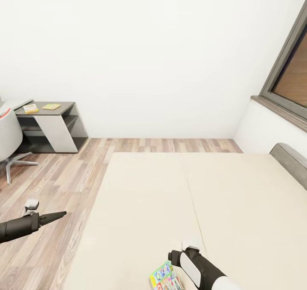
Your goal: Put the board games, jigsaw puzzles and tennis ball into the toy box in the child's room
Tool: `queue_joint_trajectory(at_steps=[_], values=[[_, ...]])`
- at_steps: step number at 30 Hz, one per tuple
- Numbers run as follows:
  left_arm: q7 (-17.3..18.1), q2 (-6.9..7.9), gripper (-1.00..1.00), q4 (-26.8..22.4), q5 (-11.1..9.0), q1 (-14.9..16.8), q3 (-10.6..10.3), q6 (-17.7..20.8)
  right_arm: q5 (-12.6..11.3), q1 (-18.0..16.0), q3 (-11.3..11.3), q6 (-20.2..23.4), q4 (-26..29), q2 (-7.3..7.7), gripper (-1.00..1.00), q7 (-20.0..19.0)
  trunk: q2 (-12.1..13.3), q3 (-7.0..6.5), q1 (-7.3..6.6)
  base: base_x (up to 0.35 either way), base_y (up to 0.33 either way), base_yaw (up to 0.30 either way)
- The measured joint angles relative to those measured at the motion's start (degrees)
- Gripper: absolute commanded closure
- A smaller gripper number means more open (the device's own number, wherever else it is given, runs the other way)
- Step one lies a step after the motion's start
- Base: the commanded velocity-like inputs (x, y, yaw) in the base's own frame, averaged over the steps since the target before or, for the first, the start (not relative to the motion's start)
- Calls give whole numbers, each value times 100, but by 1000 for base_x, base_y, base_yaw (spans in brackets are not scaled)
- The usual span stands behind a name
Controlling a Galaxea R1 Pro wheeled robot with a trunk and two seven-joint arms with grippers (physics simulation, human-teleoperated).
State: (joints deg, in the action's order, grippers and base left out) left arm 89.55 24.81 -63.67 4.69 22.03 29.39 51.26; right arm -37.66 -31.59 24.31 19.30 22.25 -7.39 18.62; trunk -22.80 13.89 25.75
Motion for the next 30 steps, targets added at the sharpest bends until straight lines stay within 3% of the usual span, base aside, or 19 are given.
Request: queue_joint_trajectory(at_steps=[30], values=[[0, -6, -100, 0, 8, -1, -9, -9, 9, 1, 8, -9, -106, 86, -100, -37, -1, 284, 0, 0, 0, 0]])
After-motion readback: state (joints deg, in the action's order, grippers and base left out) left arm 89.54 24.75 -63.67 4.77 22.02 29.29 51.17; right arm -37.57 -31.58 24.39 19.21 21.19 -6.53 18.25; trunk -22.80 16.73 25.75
